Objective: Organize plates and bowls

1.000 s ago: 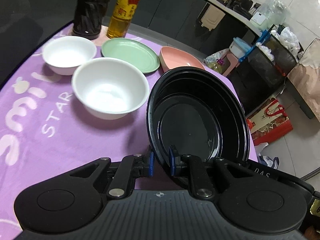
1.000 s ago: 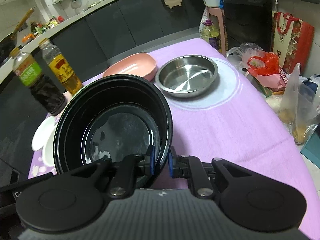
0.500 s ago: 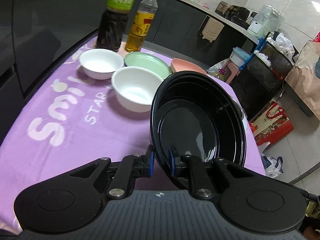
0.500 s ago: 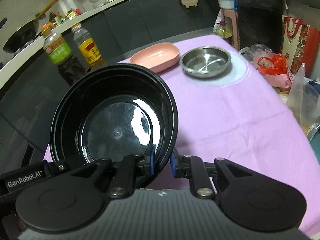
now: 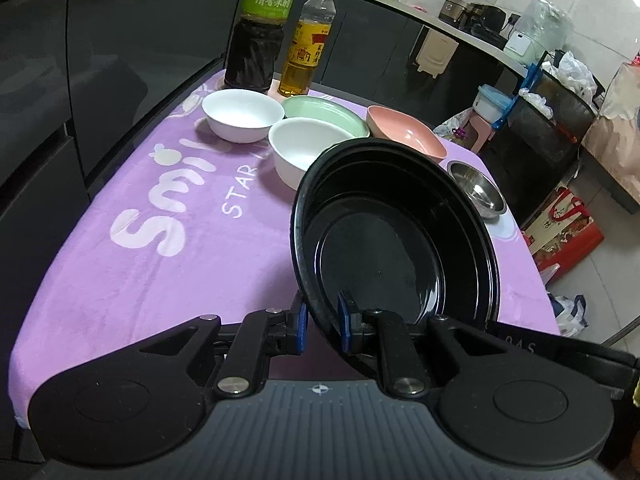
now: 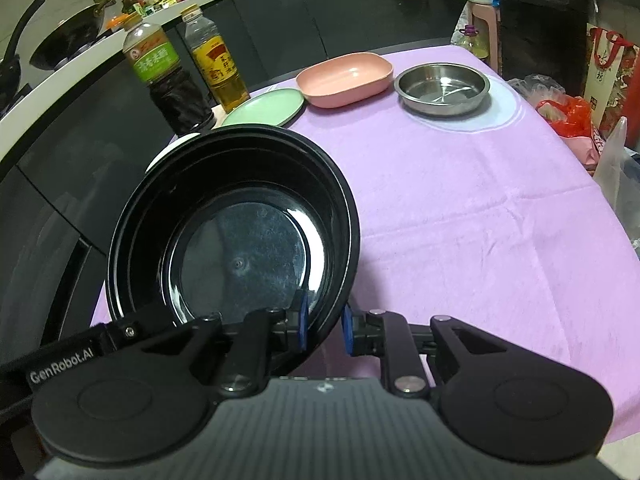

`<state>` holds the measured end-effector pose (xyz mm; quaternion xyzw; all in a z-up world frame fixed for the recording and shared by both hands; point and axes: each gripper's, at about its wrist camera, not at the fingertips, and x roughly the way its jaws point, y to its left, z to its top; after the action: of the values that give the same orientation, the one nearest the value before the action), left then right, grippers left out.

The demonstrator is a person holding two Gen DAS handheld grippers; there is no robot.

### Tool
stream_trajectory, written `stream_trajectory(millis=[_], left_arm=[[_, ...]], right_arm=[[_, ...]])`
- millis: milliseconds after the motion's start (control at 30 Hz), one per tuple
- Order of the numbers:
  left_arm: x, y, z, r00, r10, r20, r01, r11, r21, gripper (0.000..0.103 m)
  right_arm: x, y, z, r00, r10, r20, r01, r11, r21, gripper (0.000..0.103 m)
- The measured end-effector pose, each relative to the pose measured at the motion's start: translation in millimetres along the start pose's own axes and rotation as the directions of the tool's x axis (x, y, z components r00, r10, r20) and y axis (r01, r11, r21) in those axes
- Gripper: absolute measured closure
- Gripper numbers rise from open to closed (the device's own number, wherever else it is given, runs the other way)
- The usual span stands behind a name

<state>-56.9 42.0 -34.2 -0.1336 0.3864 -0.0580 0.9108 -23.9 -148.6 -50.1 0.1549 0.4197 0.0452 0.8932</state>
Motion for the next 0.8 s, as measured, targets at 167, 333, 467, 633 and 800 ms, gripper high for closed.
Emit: stream_trajectory(millis=[167, 333, 467, 633, 800], left_arm=[[-5, 1, -4, 1.0, 0.0, 0.005, 0.0, 1.0, 0.003, 0.088], [-8, 0, -6, 1.0, 0.0, 0.002, 0.0, 1.0, 0.018, 0.088], [-8, 0, -7, 1.0, -0.004, -0.01, 0.004, 1.0, 0.027, 0.087], [-2, 3, -7, 1.0, 0.008, -0.029, -0.007, 1.0, 0.022, 0.087], [3, 5, -7, 0.999, 0.021, -0.042, -0.021, 1.0, 0.016, 0.087]], right_arm=[[-2, 1, -4, 1.0, 0.002, -0.012, -0.002, 1.0, -0.008, 0.083], [-5, 2, -5, 1.0, -0.001, -0.009, 0.001, 1.0, -0.01, 0.083], [-6, 0, -6, 1.0, -0.002, -0.012, 0.002, 1.0, -0.001, 0.083], [-2, 1, -5, 1.0, -0.006, -0.025, 0.006, 1.0, 0.005, 0.083], [7, 2, -5, 0.999, -0.003, -0.054, 0.003, 1.0, 0.0, 0.083]])
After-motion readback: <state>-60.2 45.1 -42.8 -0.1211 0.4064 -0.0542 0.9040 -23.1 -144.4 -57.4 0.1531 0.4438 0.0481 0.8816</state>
